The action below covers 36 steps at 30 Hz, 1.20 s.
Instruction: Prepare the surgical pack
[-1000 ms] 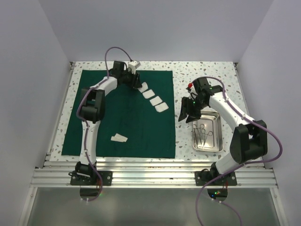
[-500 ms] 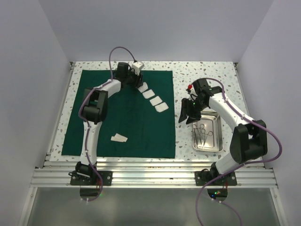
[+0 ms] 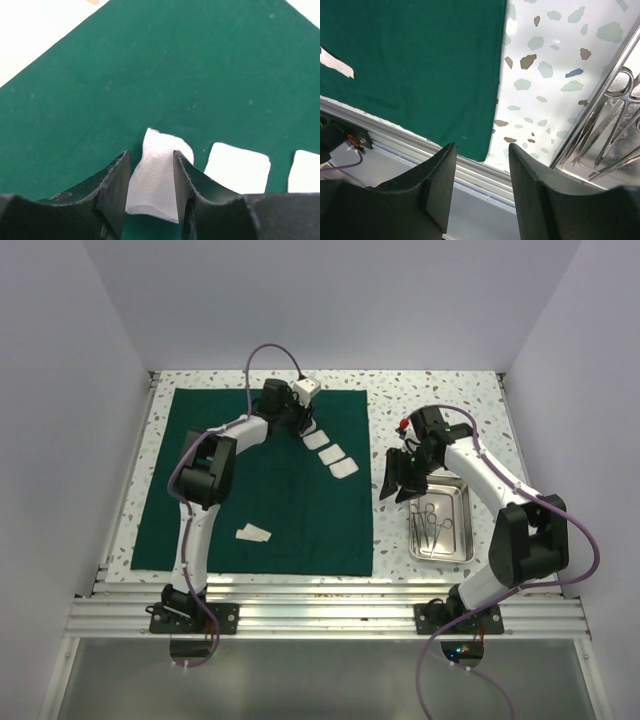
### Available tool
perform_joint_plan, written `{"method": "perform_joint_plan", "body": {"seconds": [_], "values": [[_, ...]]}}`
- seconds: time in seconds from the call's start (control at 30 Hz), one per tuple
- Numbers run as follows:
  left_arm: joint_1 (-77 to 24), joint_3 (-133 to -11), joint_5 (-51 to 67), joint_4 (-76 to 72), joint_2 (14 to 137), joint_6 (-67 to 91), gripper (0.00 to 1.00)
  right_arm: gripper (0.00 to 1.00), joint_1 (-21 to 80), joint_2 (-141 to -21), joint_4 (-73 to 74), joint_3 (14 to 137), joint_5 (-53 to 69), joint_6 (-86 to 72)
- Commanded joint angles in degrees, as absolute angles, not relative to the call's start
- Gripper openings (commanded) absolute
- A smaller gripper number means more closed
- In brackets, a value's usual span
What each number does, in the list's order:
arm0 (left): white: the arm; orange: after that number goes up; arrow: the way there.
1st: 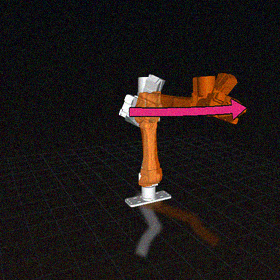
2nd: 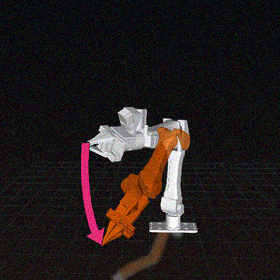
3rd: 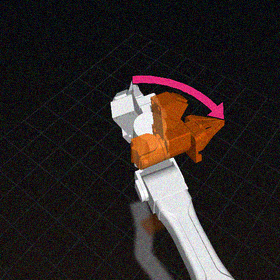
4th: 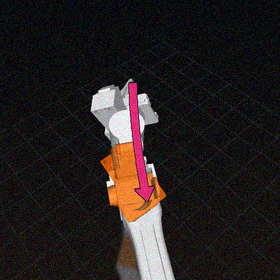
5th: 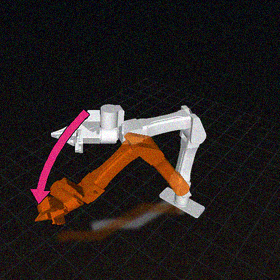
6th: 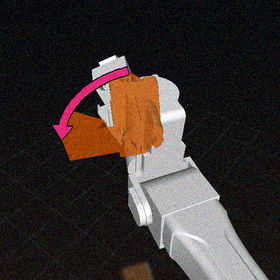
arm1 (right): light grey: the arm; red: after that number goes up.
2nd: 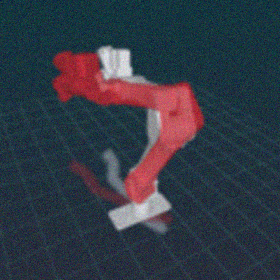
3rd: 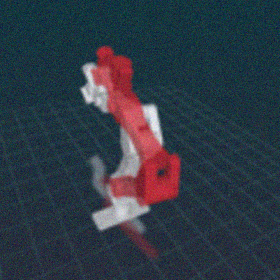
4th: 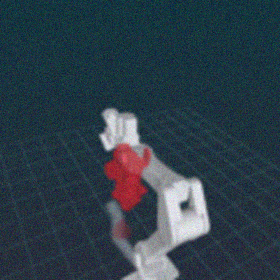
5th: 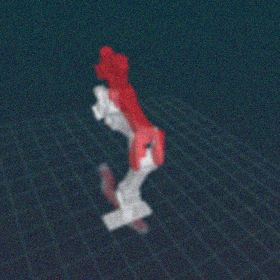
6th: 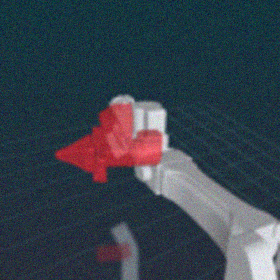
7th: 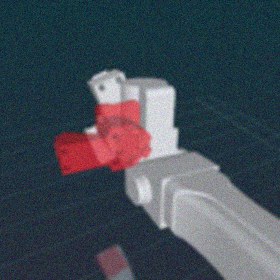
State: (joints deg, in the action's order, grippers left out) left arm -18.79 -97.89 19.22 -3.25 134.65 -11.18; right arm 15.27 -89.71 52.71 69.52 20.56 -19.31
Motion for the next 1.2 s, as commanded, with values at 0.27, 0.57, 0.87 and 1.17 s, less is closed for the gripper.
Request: {"method": "perform_joint_plan", "body": {"seconds": [0.27, 0.57, 0.87, 1.17], "values": [[-16.7, -104.15, 13.89, -0.09, 133.86, -8.44, 0.46, 0.5, 14.24, -89.56, 51.94, 69.17, 22.5, -18.02], [-16.44, -106.44, 18.16, 4.83, 131.49, -8.44, 0.5, 0.5, 14.24, -89.82, 51.5, 69.0, 23.03, -18.19], [-15.12, -110.91, 28.65, 11.95, 134.73, -4.66, 0.49, 0.5, 14.24, -89.47, 50.89, 68.38, 23.73, -18.54], [-13.89, -116.98, 29.88, 17.92, 138.95, -1.68, 0.51, 0.5, 14.24, -89.38, 50.19, 67.76, 24.43, -18.63]]}}
